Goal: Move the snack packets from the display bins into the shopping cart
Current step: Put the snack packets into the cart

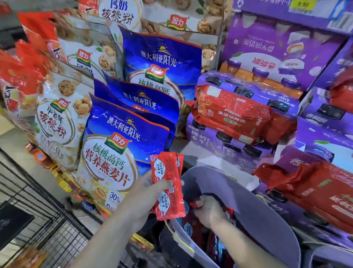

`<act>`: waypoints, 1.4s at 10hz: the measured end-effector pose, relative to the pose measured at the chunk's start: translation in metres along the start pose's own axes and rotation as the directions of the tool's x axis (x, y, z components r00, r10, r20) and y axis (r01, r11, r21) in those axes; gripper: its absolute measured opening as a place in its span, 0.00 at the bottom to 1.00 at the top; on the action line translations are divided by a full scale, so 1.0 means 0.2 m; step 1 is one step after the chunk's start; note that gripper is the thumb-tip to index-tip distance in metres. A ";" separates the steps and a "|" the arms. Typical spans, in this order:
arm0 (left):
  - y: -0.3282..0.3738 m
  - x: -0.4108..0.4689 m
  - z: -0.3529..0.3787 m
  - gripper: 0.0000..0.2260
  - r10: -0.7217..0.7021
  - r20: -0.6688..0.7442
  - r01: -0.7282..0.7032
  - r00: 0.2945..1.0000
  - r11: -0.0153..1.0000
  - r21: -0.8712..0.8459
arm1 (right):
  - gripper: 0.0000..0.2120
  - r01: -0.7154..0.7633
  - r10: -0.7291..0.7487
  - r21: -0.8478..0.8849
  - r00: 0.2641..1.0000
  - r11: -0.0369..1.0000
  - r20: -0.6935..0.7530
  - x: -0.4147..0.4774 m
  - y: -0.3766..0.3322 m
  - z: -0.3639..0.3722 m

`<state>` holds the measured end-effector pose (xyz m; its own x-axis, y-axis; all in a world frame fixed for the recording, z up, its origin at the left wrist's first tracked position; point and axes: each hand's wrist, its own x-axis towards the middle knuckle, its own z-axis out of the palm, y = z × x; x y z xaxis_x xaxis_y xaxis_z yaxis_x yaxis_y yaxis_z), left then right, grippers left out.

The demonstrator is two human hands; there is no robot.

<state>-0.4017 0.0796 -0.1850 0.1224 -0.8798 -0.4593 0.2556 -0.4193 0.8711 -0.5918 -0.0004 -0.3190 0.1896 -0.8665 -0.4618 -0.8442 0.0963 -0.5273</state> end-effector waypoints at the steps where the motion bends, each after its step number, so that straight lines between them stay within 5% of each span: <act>1: 0.00 0.01 0.01 0.10 -0.012 -0.009 0.011 1.000 0.999 -0.033 | 0.20 0.076 -0.082 0.167 0.996 0.983 0.031 -0.09 -0.01 -0.10; 3: -0.02 0.03 0.05 0.08 -0.029 0.003 0.030 1.000 0.997 -0.077 | 0.06 0.245 -0.293 0.519 0.956 0.819 0.012 -0.36 -0.05 -0.43; 6: -0.03 0.05 0.13 0.15 -0.048 -0.011 0.047 0.999 0.997 -0.062 | 0.08 0.194 -0.315 0.849 0.948 0.492 -0.034 -0.55 -0.23 -0.58; 8: -0.05 -0.02 0.18 0.09 0.099 0.128 -0.099 0.987 0.995 -0.002 | 0.09 0.253 -0.202 0.801 0.965 0.542 -0.168 -0.51 -0.32 -0.50; 9: -0.06 -0.03 0.16 0.08 0.090 0.093 -0.091 0.992 0.996 0.004 | 0.07 0.210 -0.162 0.747 0.977 0.631 -0.139 -0.45 -0.24 -0.50; 10: -0.07 -0.02 0.14 0.08 0.066 0.069 -0.066 0.995 0.998 -0.015 | 0.05 0.150 -0.145 0.483 0.988 0.863 -0.047 -0.36 -0.06 -0.47; 11: -0.08 -0.03 0.13 0.07 0.040 0.072 -0.038 0.997 0.999 -0.023 | 0.19 0.162 -0.147 -0.126 0.982 0.979 0.120 -0.28 0.14 -0.44; 12: -0.08 -0.02 0.14 0.08 0.026 0.076 -0.023 0.997 0.999 -0.031 | 0.31 0.251 -0.164 -0.395 0.956 0.884 0.242 -0.25 0.25 -0.39; 13: -0.08 -0.02 0.15 0.08 0.030 0.082 -0.029 0.996 0.999 -0.021 | 0.36 0.227 -0.115 -0.418 0.954 0.880 0.275 -0.22 0.28 -0.37; 14: -0.08 -0.02 0.15 0.07 0.034 0.085 -0.033 0.996 0.999 -0.010 | 0.30 0.201 -0.078 -0.464 0.959 0.863 0.271 -0.19 0.29 -0.35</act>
<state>-0.4358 0.0820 -0.1919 0.0491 -0.9094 -0.4131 0.2612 -0.3875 0.8841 -0.6830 0.0045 -0.2823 0.3837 -0.7061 -0.5951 -0.9228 -0.3184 -0.2170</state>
